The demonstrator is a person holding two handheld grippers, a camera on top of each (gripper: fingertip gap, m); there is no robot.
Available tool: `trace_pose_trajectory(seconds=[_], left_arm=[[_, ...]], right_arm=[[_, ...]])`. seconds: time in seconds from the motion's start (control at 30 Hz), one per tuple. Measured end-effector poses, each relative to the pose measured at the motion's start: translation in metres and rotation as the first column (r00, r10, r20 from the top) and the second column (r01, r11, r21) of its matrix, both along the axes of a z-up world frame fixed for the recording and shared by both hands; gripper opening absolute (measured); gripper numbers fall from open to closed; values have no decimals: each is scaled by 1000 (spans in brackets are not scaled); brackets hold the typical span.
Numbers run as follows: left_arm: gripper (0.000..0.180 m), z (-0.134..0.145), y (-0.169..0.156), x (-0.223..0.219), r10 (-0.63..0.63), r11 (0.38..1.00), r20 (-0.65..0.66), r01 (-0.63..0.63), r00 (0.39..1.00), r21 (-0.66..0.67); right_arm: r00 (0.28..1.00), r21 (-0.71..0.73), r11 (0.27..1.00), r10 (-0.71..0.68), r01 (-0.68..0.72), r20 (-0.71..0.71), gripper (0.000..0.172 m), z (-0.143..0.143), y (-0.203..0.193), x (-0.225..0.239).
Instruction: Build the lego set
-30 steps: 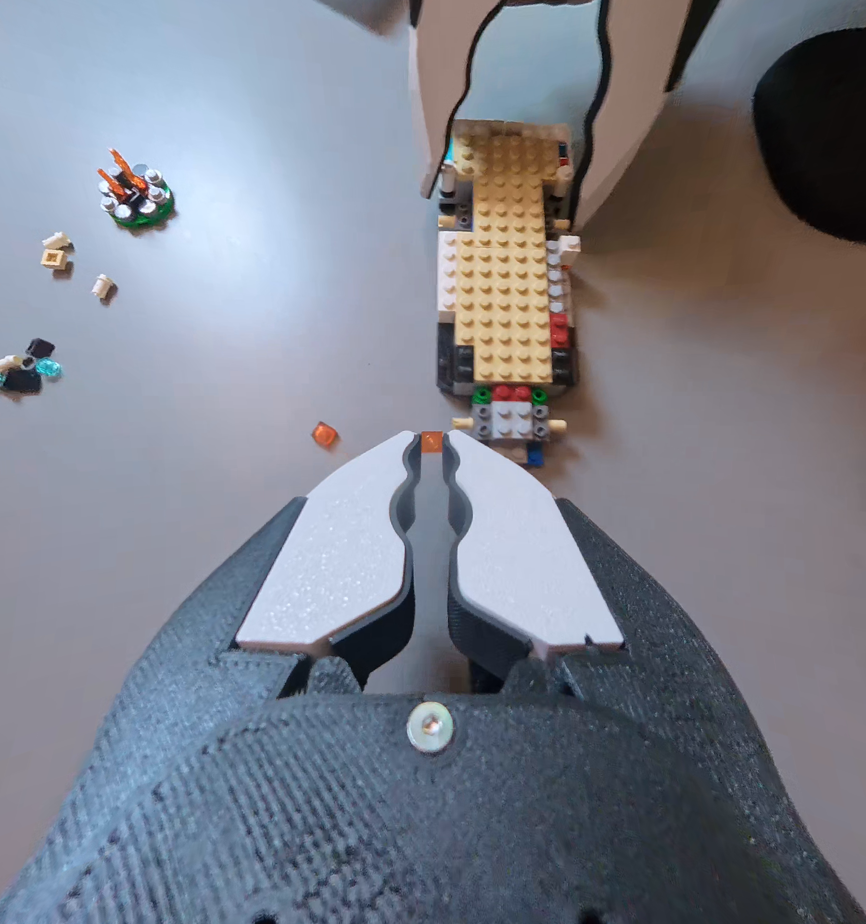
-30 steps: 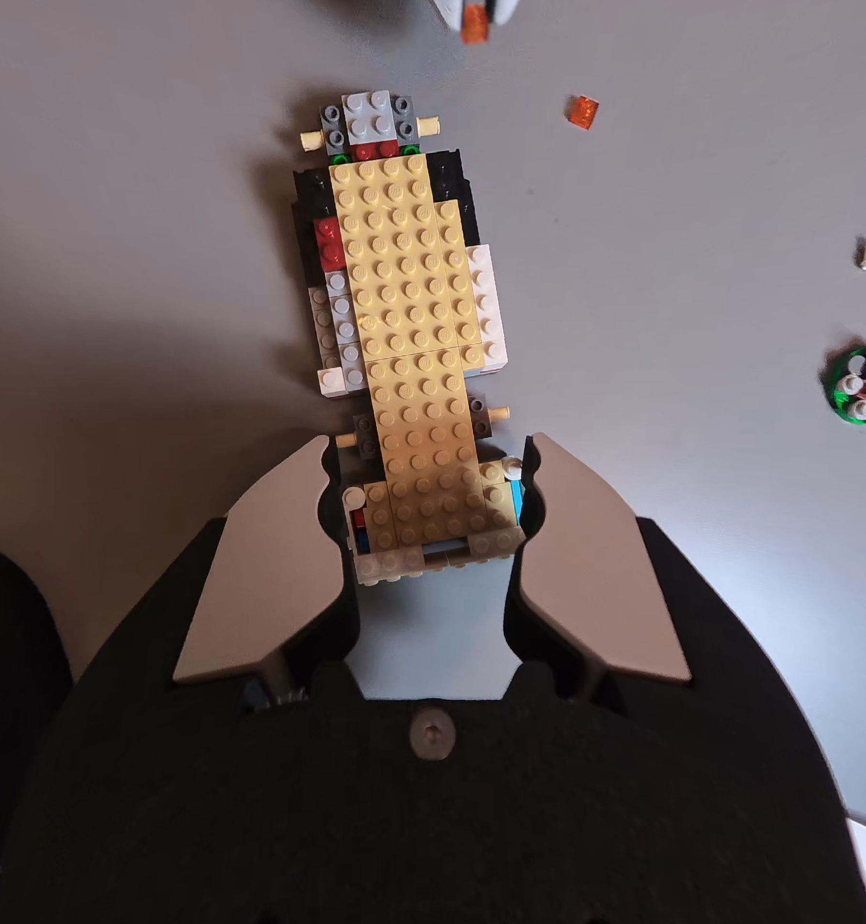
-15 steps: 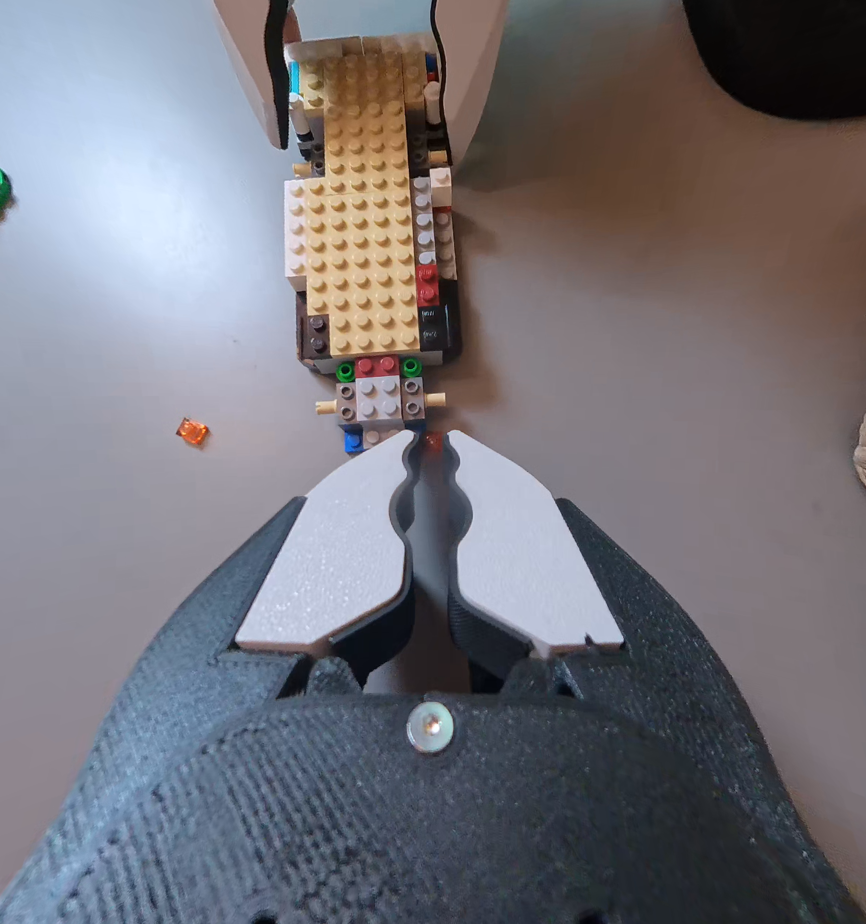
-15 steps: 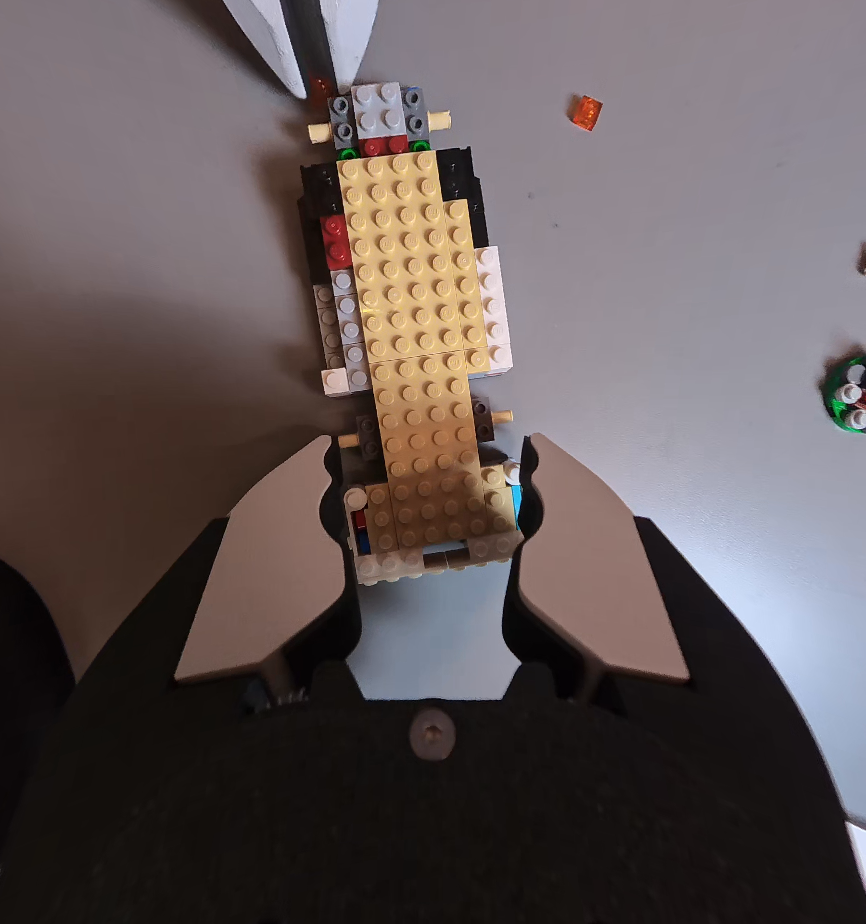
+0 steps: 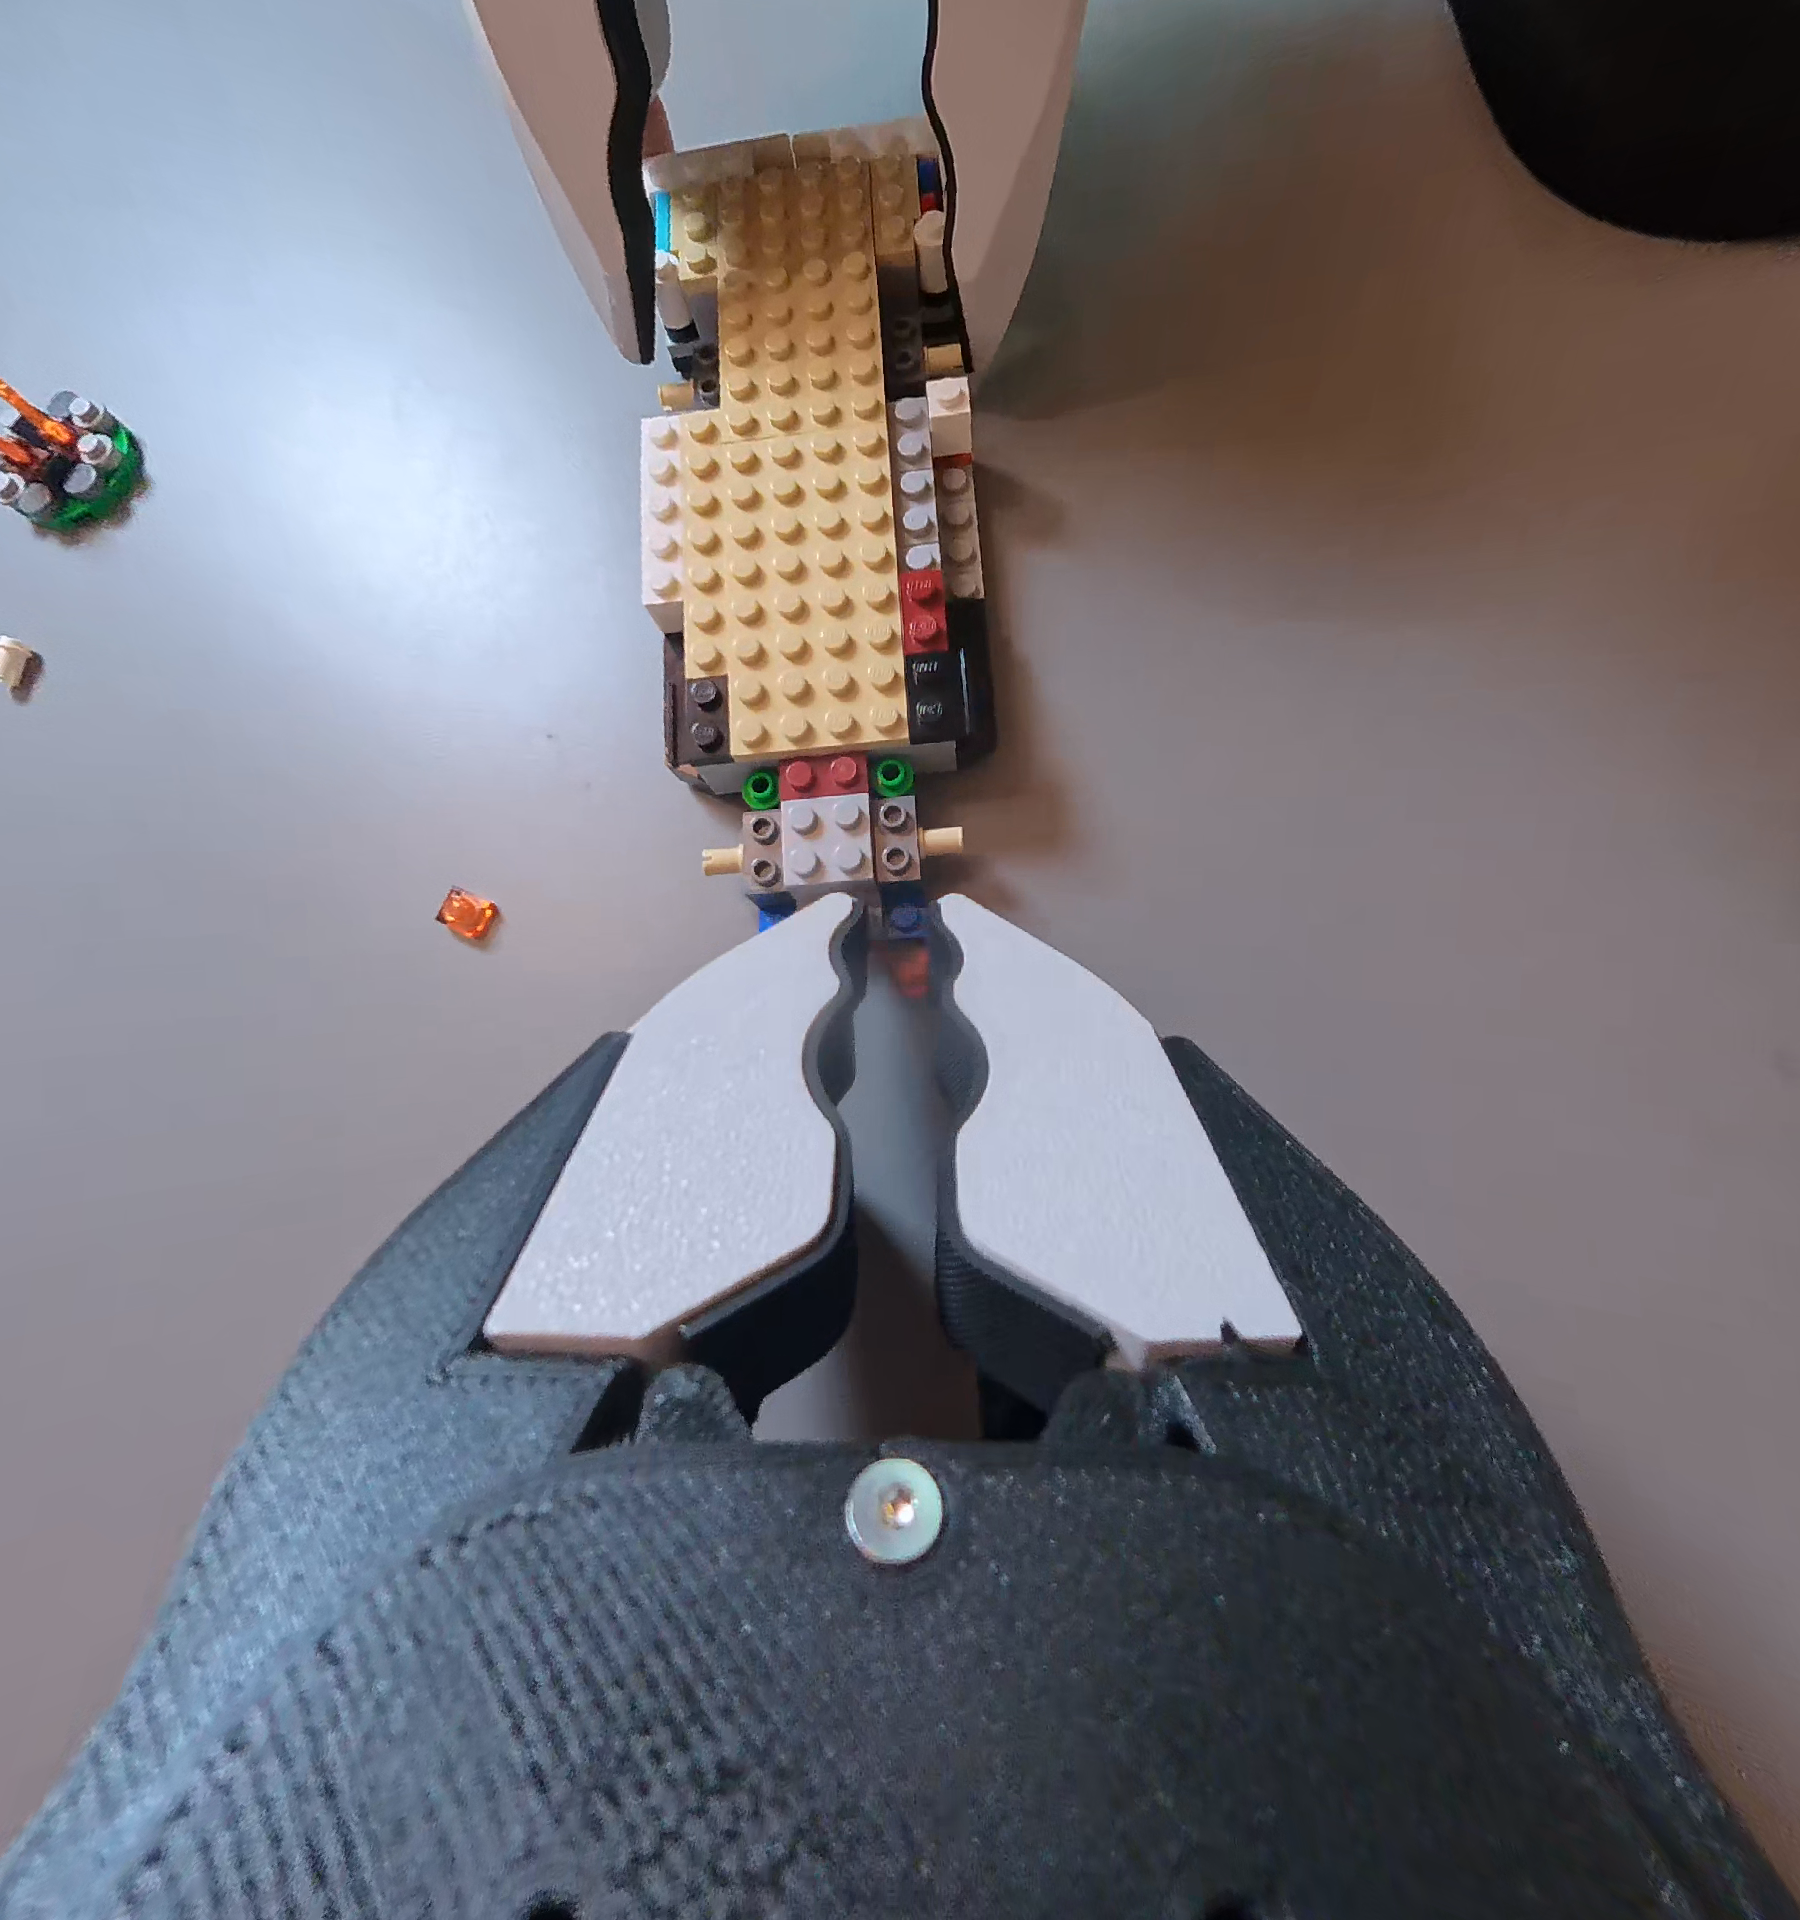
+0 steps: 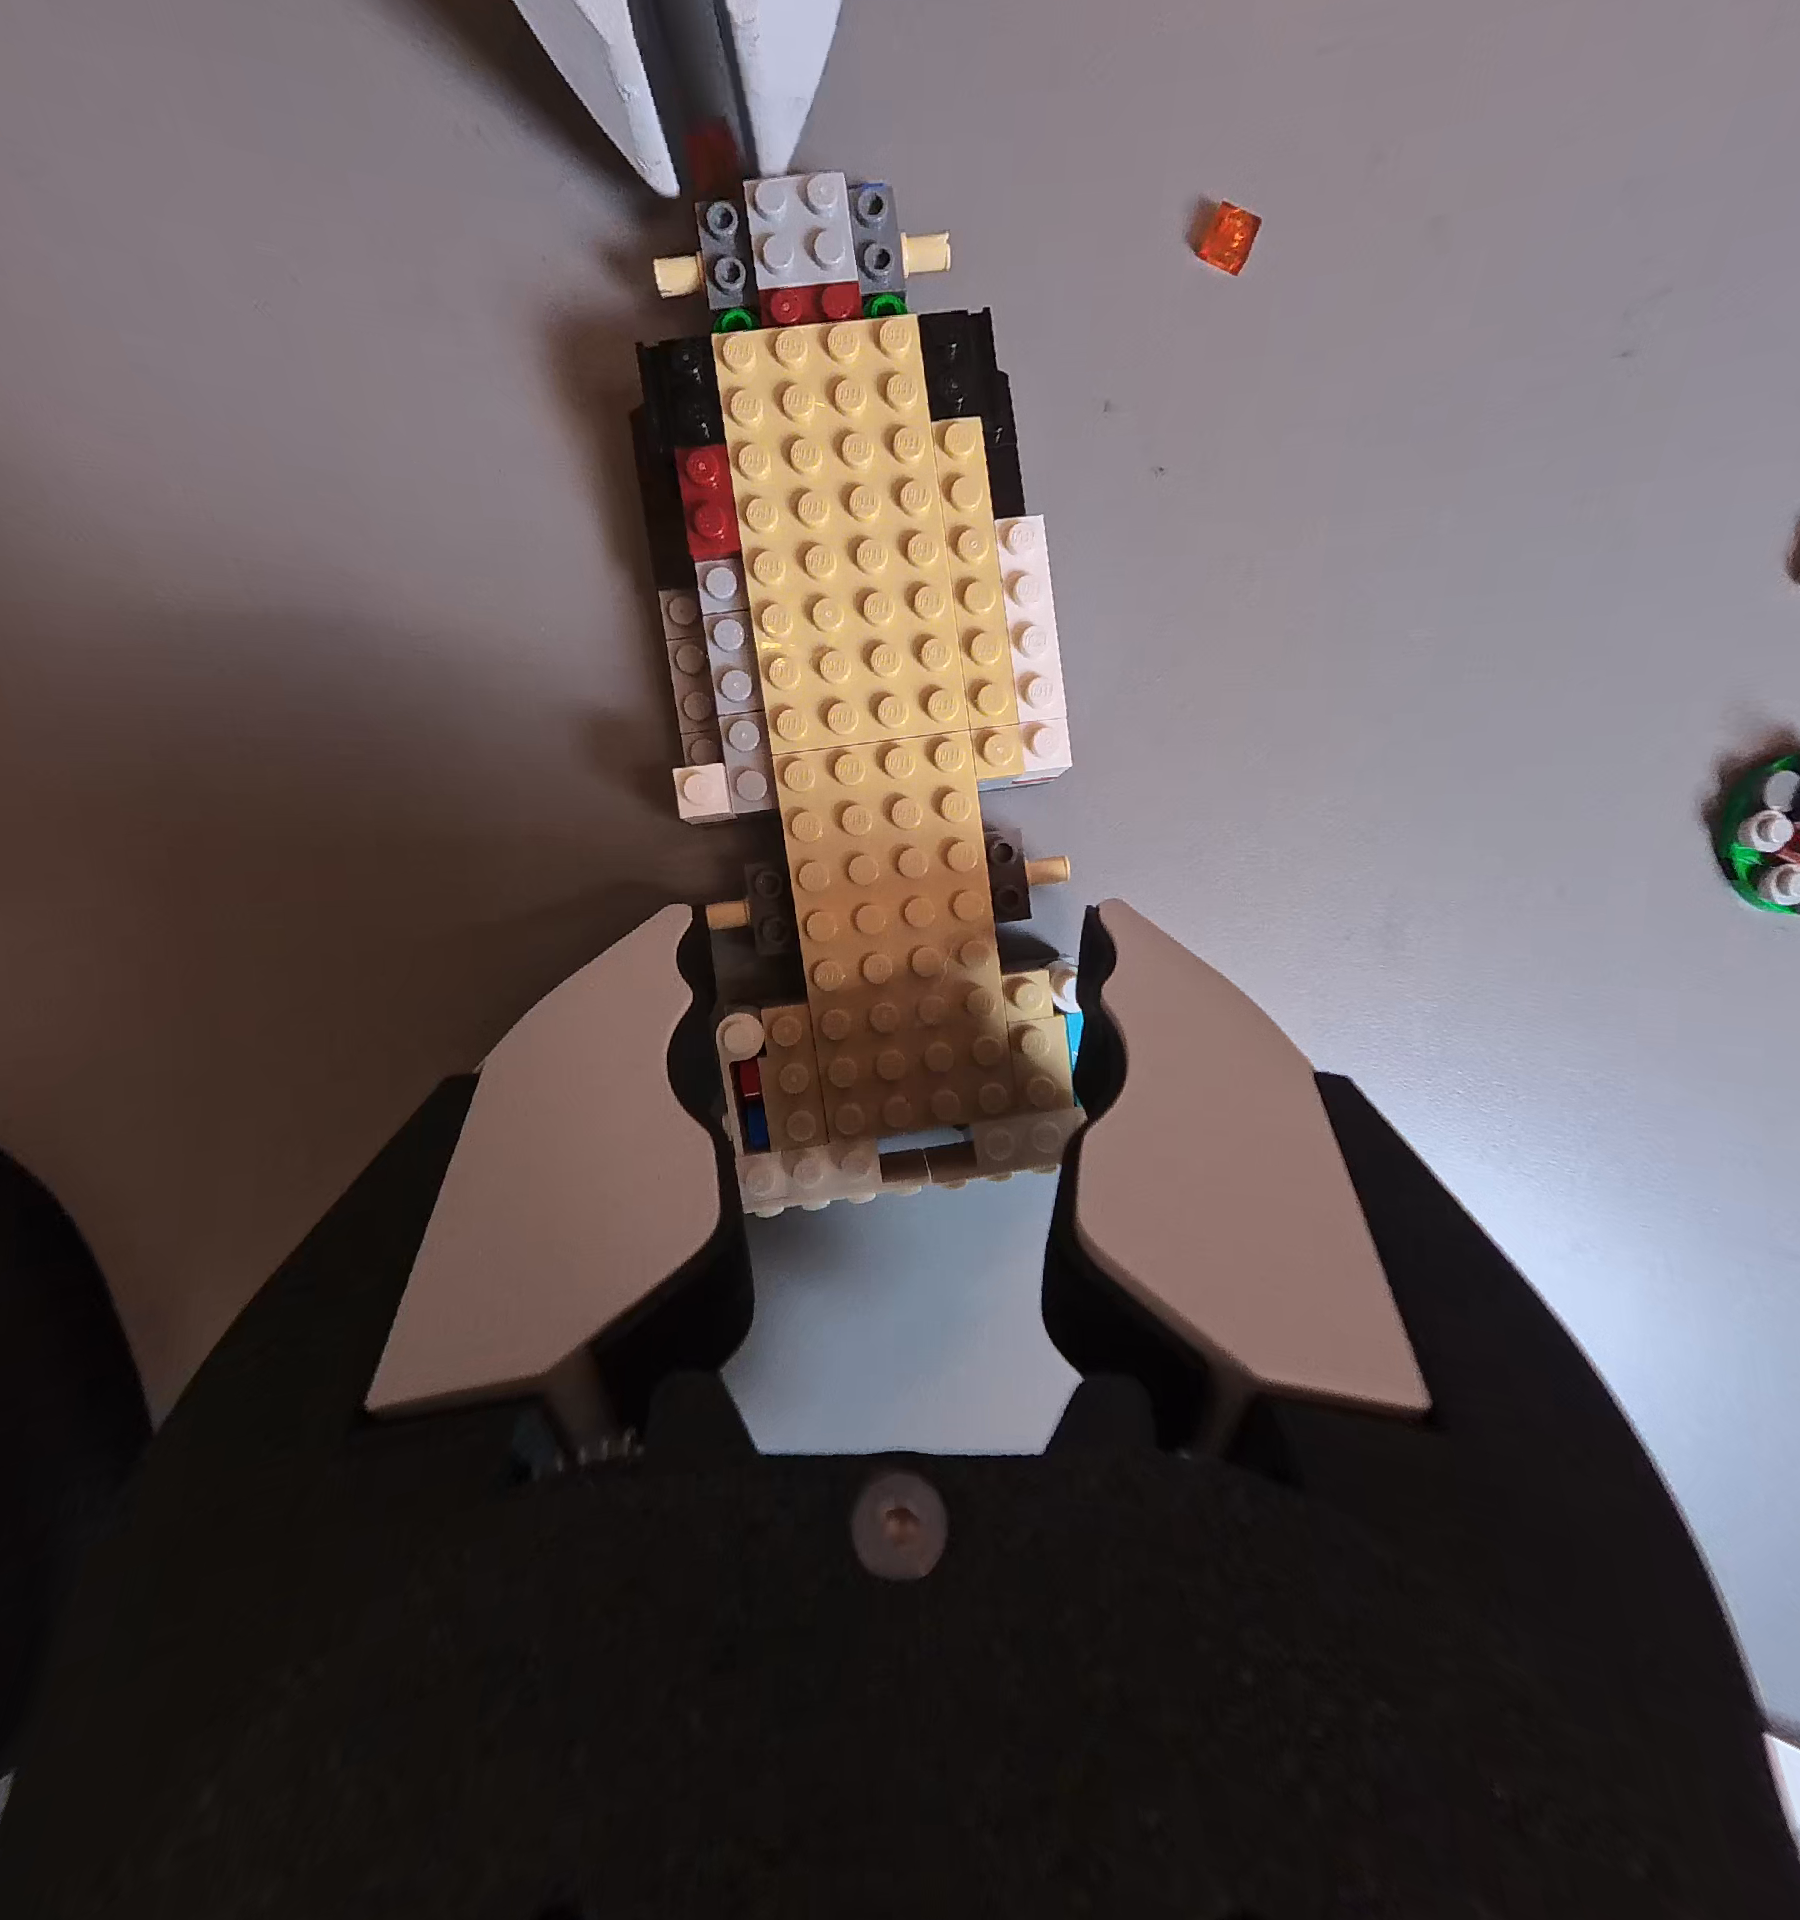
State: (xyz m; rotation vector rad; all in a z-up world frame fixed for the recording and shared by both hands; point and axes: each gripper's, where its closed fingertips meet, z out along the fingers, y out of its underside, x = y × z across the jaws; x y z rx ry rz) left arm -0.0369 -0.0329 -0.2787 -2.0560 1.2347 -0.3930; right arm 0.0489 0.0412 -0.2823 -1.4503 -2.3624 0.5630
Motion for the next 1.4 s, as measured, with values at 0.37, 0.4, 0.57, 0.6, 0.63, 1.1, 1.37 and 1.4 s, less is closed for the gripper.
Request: trace_pose_trajectory(seconds=[0.37, 0.4, 0.57, 0.6, 0.63, 1.1, 1.37, 1.4], left_arm=[[14, 1, -15, -10, 5, 998, -29, -7, 1000, -60], [14, 0, -17, -13, 17, 997, -33, -19, 999, -79], [13, -7, -23, -16, 46, 992, -62, -53, 997, -113], [12, -7, -23, -15, 48, 991, -61, -55, 997, -120], [10, -7, -22, -15, 55, 991, -63, -62, 997, -120], [0, 1, -17, -13, 66, 995, -15, -66, 998, -70], [17, -4, -19, -9, 40, 994, -12, -41, 999, -98], [17, -6, -18, -8, 34, 995, -24, -36, 999, -92]], right_arm=[[1000, 2, 1000, -9, 9, 2, 67, 0, 3, 1], [1000, 2, 1000, -9, 9, 2, 67, 0, 3, 1], [1000, 4, 1000, -7, 7, 6, 67, 0, 3, 1], [1000, 4, 1000, -7, 7, 6, 67, 0, 3, 1], [1000, 4, 1000, -8, 8, 5, 67, 0, 3, 1], [1000, 24, 999, -27, 27, -12, 67, 0, 5, 1], [991, 55, 995, -77, 83, -107, 66, 22, 1, 7], [990, 50, 995, -78, 84, -116, 65, 24, -2, 9]])
